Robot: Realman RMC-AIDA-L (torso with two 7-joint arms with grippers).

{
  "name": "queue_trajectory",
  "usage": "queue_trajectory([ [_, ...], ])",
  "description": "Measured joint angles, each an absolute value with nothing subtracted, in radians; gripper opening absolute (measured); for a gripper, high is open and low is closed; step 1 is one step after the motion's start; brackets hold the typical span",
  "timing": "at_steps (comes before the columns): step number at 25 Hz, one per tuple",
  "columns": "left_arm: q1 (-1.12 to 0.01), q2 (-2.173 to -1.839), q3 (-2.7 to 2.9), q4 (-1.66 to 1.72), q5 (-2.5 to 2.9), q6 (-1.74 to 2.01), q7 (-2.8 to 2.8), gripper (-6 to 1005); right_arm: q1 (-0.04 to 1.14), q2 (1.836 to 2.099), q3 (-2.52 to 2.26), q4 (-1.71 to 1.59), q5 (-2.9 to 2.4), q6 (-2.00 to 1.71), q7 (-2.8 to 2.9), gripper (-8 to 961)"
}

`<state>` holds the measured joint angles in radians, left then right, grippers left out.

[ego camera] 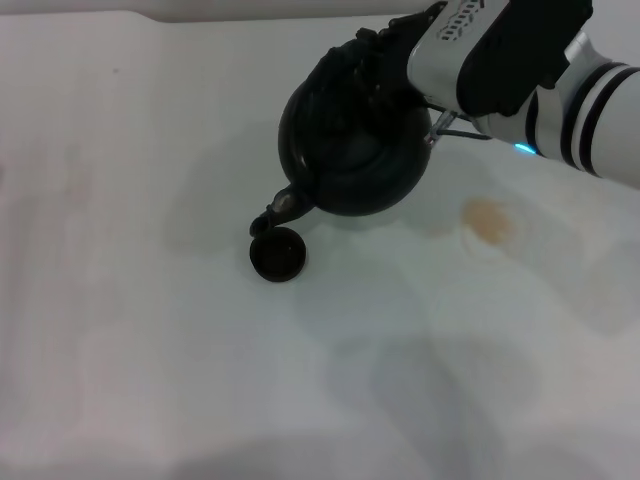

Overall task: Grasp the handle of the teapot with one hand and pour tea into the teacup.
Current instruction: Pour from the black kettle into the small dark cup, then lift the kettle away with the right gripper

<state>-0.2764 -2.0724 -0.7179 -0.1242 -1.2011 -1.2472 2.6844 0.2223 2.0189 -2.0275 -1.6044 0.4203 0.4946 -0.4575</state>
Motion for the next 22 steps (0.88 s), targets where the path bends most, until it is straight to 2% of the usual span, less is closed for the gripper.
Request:
queue_trajectory([
  [22, -0.287, -2.074, -0.718, -0.126, -1.201, -1.247, 2.684, 887, 0.21, 2.019, -2.095, -1.55, 0.276, 0.365, -0.454, 127],
])
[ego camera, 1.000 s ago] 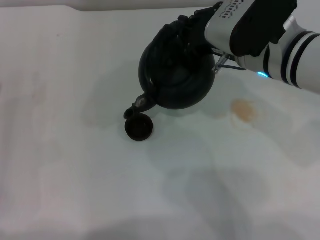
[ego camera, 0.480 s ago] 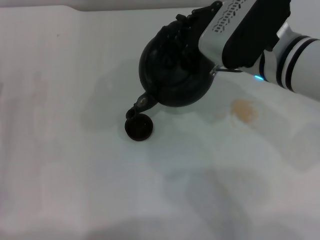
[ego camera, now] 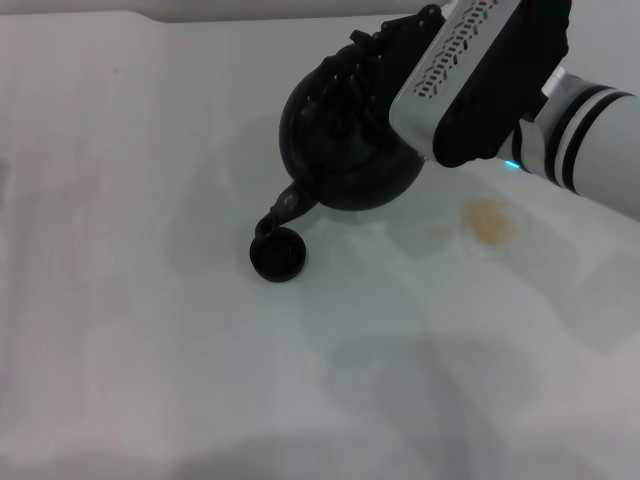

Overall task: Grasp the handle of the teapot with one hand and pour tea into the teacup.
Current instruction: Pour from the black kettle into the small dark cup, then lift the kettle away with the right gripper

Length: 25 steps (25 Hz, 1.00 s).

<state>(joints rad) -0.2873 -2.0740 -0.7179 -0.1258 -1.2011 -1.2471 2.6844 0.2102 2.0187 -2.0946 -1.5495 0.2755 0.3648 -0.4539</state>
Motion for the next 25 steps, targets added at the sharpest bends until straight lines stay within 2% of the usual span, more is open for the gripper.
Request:
queue_trajectory([
  [25, -0.288, -2.074, -0.719, -0.132, -1.209, -1.247, 2.684, 887, 0.156, 2.022, -2.144, -1.527, 0.089, 0.238, -0.448, 117],
])
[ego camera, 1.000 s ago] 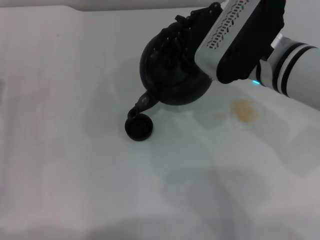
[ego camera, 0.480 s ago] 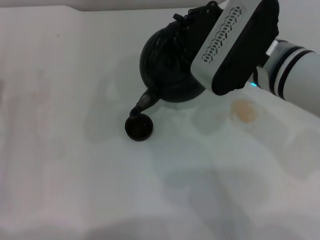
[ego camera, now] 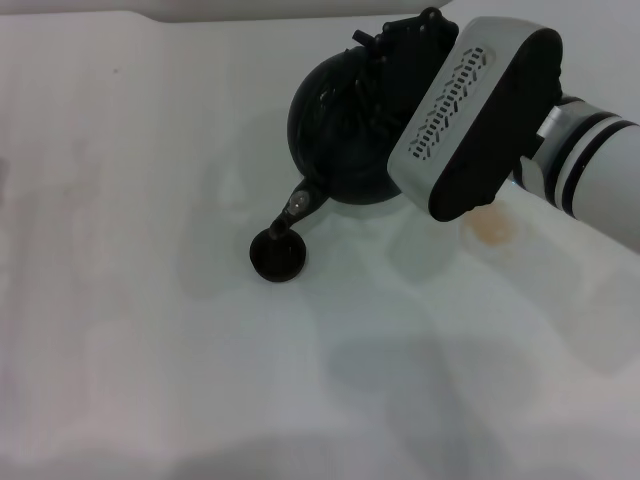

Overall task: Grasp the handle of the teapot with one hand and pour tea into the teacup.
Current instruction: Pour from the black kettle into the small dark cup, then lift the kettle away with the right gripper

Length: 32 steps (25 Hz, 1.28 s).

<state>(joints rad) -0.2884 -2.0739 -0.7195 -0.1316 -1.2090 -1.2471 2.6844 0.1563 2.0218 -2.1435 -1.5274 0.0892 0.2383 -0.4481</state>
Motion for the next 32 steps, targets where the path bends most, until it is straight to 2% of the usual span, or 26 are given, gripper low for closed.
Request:
queue_trajectory([
  [32, -0.288, -2.077, -0.719, -0.144, -1.213, -1.247, 2.684, 887, 0.146, 2.022, -2.169, -1.528, -0.004, 0.213, -0.453, 114],
])
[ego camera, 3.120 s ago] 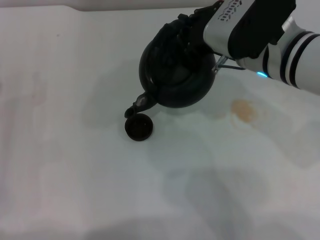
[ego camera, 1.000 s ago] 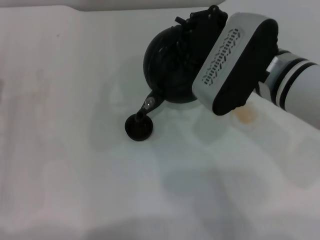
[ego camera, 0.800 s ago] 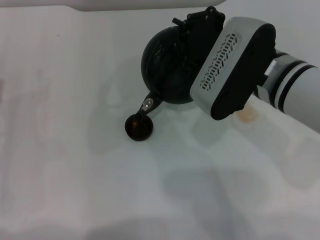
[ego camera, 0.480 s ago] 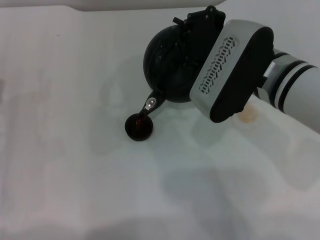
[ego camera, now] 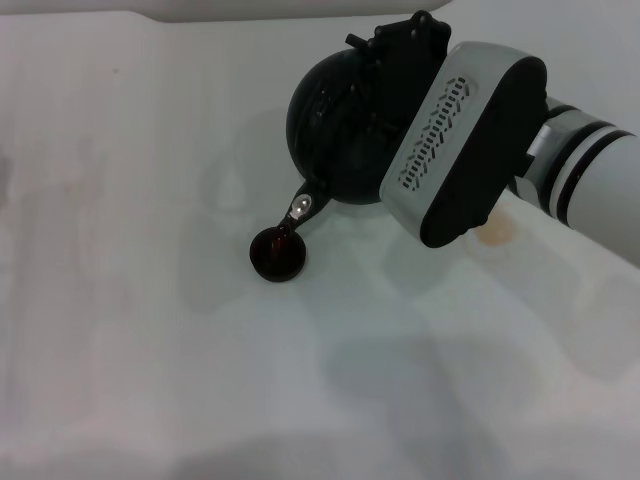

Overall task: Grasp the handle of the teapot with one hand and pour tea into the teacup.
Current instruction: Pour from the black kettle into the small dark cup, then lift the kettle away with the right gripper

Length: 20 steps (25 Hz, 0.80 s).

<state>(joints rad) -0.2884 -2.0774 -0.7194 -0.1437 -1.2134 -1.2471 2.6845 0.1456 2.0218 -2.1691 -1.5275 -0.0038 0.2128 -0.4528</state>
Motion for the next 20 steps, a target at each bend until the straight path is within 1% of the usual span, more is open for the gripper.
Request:
queue_trajectory([
  [20, -0.29, -2.079, -0.719, -0.146, -1.213, -1.247, 2.684, 887, 0.146, 2.022, -2.168, -1.523, -0.034, 0.211, -0.448, 111],
])
